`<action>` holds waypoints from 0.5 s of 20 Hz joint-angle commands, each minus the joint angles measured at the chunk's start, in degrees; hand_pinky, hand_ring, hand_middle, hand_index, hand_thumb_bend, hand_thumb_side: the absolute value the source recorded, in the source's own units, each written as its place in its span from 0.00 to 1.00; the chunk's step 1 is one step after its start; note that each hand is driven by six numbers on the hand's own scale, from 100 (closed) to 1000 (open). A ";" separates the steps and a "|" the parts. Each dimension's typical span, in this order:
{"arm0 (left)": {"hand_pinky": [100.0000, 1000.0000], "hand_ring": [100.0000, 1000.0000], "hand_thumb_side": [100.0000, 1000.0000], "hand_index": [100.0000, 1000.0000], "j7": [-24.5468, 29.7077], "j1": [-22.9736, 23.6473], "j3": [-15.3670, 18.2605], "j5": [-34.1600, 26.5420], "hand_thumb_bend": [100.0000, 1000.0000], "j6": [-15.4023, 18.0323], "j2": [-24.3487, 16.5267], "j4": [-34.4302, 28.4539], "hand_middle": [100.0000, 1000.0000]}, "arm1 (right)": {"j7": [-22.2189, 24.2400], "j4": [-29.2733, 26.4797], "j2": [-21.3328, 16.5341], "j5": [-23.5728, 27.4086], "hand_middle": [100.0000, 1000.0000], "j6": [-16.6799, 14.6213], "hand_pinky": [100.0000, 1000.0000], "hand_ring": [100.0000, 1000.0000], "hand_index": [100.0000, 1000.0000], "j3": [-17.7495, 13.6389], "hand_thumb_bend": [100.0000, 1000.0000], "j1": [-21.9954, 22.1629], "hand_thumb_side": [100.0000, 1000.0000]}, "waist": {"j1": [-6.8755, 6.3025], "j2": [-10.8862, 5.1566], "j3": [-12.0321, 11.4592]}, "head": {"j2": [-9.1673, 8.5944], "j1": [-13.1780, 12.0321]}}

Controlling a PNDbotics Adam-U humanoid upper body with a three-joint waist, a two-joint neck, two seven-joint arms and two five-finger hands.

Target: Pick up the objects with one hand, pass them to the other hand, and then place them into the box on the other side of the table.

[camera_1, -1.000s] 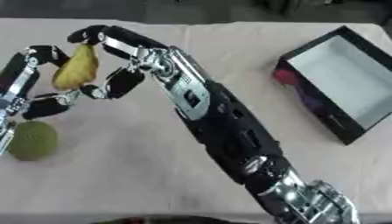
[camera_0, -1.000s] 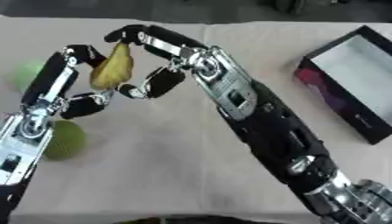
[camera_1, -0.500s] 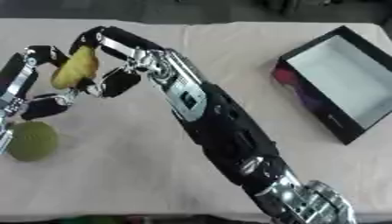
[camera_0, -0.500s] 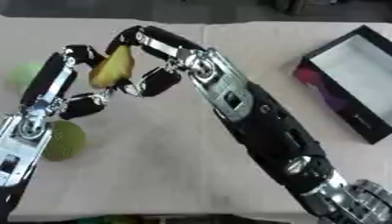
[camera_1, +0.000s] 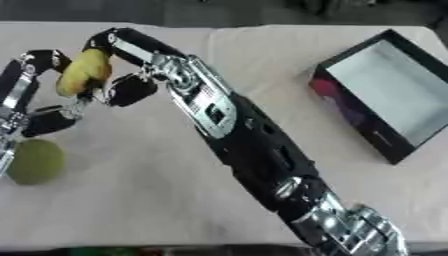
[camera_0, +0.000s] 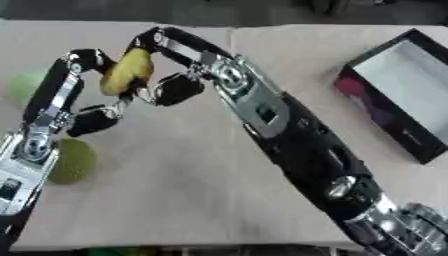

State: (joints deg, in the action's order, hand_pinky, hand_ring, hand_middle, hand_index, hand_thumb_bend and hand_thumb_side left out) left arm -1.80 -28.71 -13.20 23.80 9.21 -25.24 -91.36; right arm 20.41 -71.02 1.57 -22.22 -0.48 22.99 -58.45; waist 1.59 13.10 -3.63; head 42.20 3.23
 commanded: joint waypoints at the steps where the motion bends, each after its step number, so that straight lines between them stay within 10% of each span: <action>1: 0.70 0.46 0.00 0.51 -1.51 -0.88 0.59 -0.99 0.00 -0.07 -0.44 -1.30 0.45 | 1.04 -1.01 -0.78 2.02 0.43 0.38 0.93 0.73 0.43 0.19 0.15 -0.92 0.00 | -0.28 -0.89 -0.14 | 0.15 0.35; 5: 0.72 0.48 0.00 0.60 -2.32 -0.91 0.80 -0.18 0.05 -0.83 -0.36 -1.08 0.49 | 1.77 -1.11 -1.03 3.51 0.42 0.79 0.93 0.72 0.42 0.00 0.22 -0.85 0.00 | -0.24 -0.92 -0.06 | 0.29 0.44; 10: 0.78 0.58 0.16 0.82 -3.11 -0.78 1.06 1.52 0.49 -3.40 -0.44 -0.54 0.63 | 1.92 -1.21 -1.56 4.41 0.42 1.29 0.93 0.72 0.42 -0.26 0.22 -0.50 0.00 | -0.20 -0.90 0.07 | 0.00 0.18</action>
State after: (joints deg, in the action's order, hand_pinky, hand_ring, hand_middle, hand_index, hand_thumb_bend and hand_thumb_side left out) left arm -4.62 -28.71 -12.80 24.79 6.41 -24.98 -91.11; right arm 22.06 -71.06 0.20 -18.31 0.84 22.94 -57.97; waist 1.67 13.10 -3.56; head 42.22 3.48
